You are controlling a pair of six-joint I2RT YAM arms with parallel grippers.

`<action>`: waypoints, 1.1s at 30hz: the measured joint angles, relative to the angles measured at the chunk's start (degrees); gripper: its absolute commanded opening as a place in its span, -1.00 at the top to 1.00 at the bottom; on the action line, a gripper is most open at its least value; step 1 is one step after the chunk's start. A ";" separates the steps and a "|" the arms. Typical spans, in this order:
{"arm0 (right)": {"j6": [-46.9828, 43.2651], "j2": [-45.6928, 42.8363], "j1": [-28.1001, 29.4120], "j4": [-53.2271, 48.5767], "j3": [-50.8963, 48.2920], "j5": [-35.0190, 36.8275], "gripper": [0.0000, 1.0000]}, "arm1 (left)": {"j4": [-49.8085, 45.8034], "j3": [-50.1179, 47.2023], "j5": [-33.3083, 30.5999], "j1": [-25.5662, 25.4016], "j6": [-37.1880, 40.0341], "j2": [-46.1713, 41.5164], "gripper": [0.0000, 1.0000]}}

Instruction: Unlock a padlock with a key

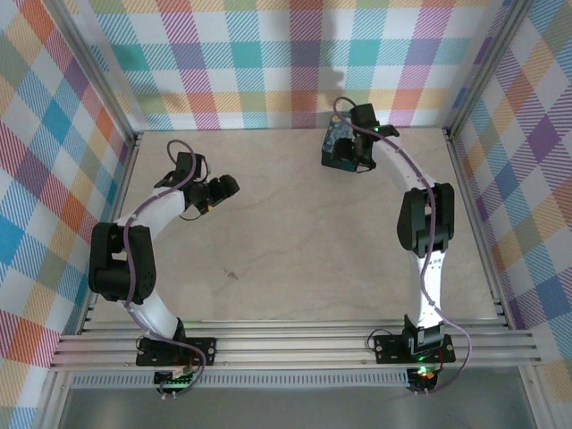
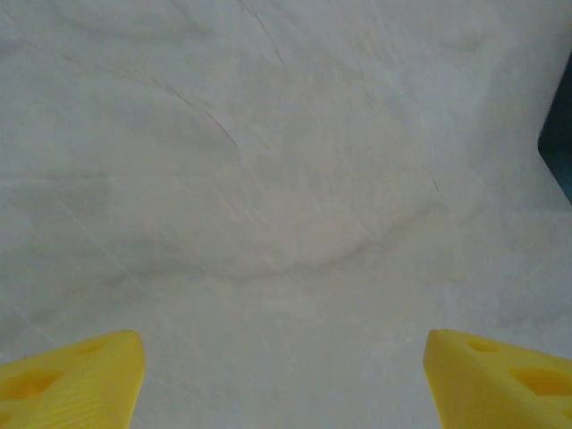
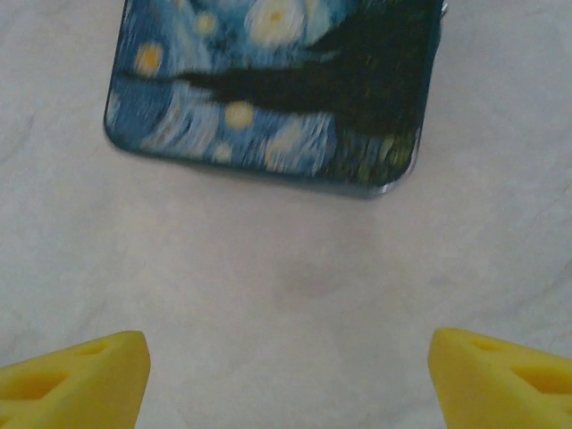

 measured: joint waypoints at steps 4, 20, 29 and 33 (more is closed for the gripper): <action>0.48 5.99 -0.42 -3.45 9.86 1.36 -0.50 | 0.00 0.04 1.07 -1.90 -0.81 0.61 -0.57; 2.75 18.43 -3.06 -9.73 24.57 0.83 -0.33 | -2.91 3.74 1.86 -3.02 -0.98 4.07 -0.56; 2.71 15.65 -2.93 -7.32 18.97 0.63 -0.28 | -2.91 3.74 2.89 -3.85 -0.96 4.09 -0.56; 2.71 11.17 -2.05 -5.57 11.43 0.87 -0.27 | -2.91 3.74 3.34 -3.85 -0.72 4.09 -0.48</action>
